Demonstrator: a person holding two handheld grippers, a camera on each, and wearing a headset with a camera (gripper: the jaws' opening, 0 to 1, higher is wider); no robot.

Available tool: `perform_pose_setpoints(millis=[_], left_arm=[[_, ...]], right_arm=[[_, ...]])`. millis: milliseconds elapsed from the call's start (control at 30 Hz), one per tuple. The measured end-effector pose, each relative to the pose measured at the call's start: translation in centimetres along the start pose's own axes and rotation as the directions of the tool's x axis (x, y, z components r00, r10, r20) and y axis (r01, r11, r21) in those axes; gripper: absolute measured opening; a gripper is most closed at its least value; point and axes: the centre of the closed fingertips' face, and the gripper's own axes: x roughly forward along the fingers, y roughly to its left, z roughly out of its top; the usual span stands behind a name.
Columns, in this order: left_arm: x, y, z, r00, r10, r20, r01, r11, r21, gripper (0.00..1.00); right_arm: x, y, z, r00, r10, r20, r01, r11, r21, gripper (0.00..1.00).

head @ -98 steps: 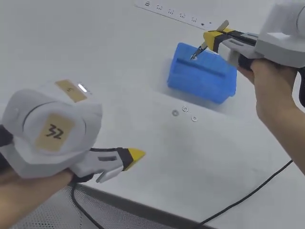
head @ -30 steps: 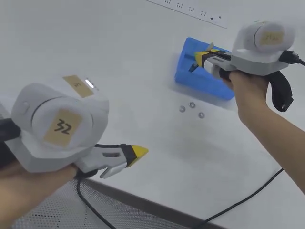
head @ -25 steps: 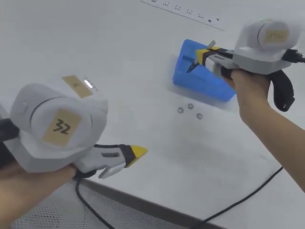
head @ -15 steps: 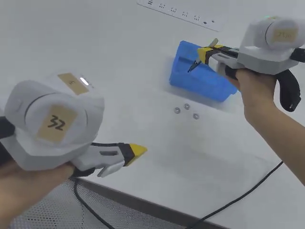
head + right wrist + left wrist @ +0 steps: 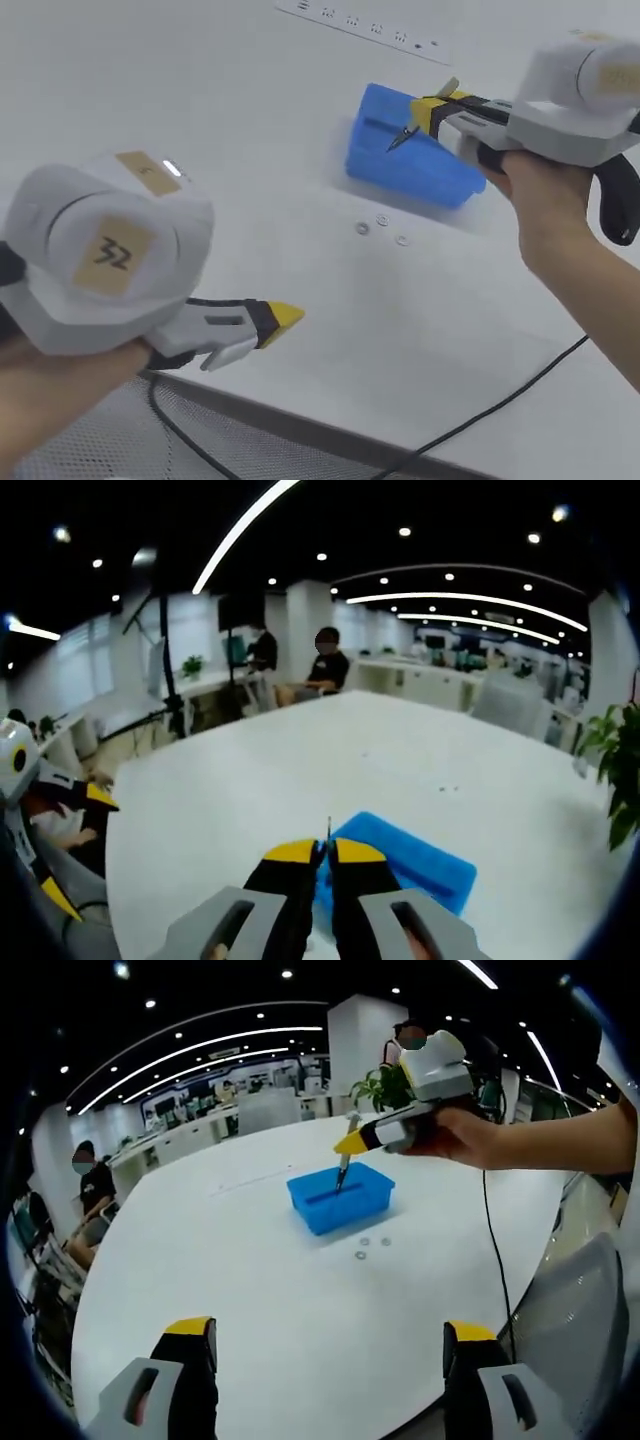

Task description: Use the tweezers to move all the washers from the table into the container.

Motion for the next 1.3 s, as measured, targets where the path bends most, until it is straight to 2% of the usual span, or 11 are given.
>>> perform_pose_setpoints(millis=[133, 467, 900, 1100, 1233, 1300], left_arm=[[0.0, -0.2, -0.1, 1.0, -0.002, -0.003, 0.002, 1.0, 0.003, 0.96], [0.0, -0.2, 0.1, 1.0, -0.007, 0.001, 0.007, 1.0, -0.015, 0.99], [0.0, -0.1, -0.2, 0.9999, -0.004, -0.01, 0.004, 1.0, -0.011, 0.99], [0.1, -0.2, -0.4, 0.9998, -0.007, -0.018, 0.007, 1.0, -0.011, 0.99], [0.1, -0.2, -0.6, 0.9997, -0.005, -0.024, 0.005, 1.0, -0.009, 0.99], [0.1, -0.2, -0.6, 0.9997, -0.004, -0.026, 0.004, 1.0, -0.009, 0.99]], right_arm=[[-0.4, 0.2, -0.6, 1.0, 0.006, 0.0, -0.006, 1.0, 0.02, 0.01], [-1.1, 2.0, -2.9, 0.9989, 0.03, -0.035, -0.028, 0.999, 0.036, 0.01], [-0.9, 4.4, -5.6, 0.9943, 0.064, -0.085, -0.059, 0.996, 0.06, 0.01], [-0.7, 4.5, -6.5, 0.9936, 0.053, -0.1, -0.049, 0.998, 0.047, 0.02], [-0.4, 4.5, -7.1, 0.9922, 0.061, -0.108, -0.053, 0.996, 0.076, 0.02], [-0.3, 4.4, -7.3, 0.9921, 0.05, -0.115, -0.044, 0.997, 0.057, 0.02]])
